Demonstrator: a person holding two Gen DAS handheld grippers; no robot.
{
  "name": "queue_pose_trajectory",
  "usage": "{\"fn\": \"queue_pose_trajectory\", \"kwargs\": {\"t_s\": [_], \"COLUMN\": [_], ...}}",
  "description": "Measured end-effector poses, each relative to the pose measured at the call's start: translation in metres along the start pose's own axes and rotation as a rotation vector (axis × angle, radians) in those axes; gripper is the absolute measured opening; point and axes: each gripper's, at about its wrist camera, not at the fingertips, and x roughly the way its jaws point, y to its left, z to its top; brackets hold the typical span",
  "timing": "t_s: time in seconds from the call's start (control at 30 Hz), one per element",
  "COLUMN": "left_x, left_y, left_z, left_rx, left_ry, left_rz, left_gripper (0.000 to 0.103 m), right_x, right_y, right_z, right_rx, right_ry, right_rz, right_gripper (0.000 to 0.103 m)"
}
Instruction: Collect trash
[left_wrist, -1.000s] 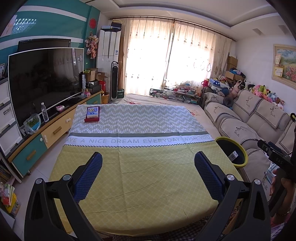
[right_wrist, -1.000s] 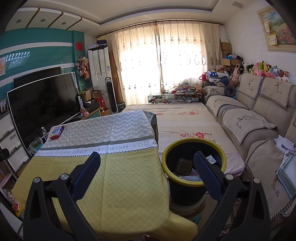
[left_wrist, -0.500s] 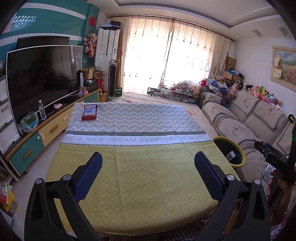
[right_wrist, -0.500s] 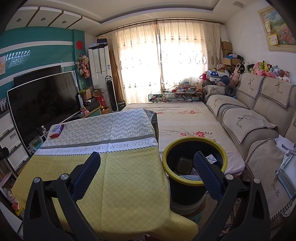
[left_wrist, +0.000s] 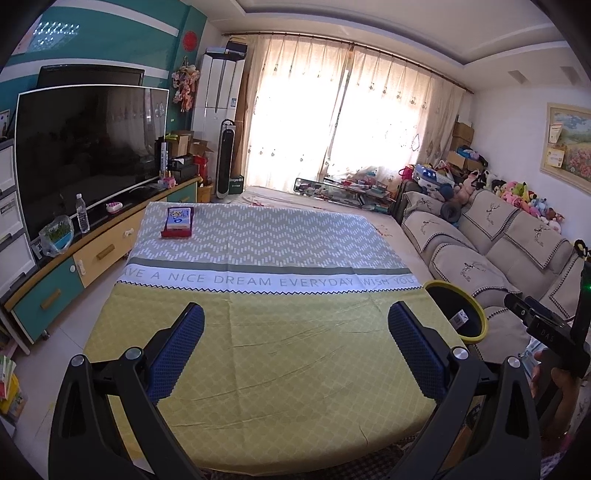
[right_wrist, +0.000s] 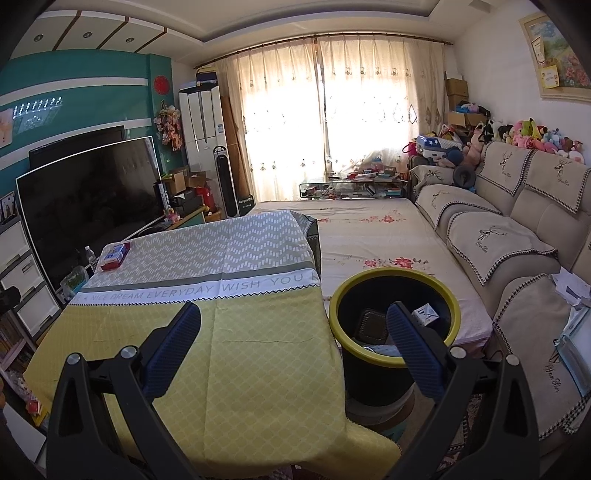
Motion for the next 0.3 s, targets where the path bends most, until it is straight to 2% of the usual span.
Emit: {"fn": "queue_pose_trajectory", "kwargs": {"t_s": [0.17,0.3], "left_x": [0.038,0.101], "left_y": [0.013,0.053], "left_z": [0.012,0.035], "left_rx": [0.022,-0.022], "left_ry": [0.082,0.135], "left_rz": [0.01,0.074], "left_gripper": [0.098,0.098], "right_x": [0.025,0.08], "right_y": [0.018,0.047], "right_z": [0.017,0.045], "right_rx": [-0.045,-0.111], "right_ry": [0.034,0.086], "right_rz": [0.079,0.104], "right_gripper": [0.096,0.096]}}
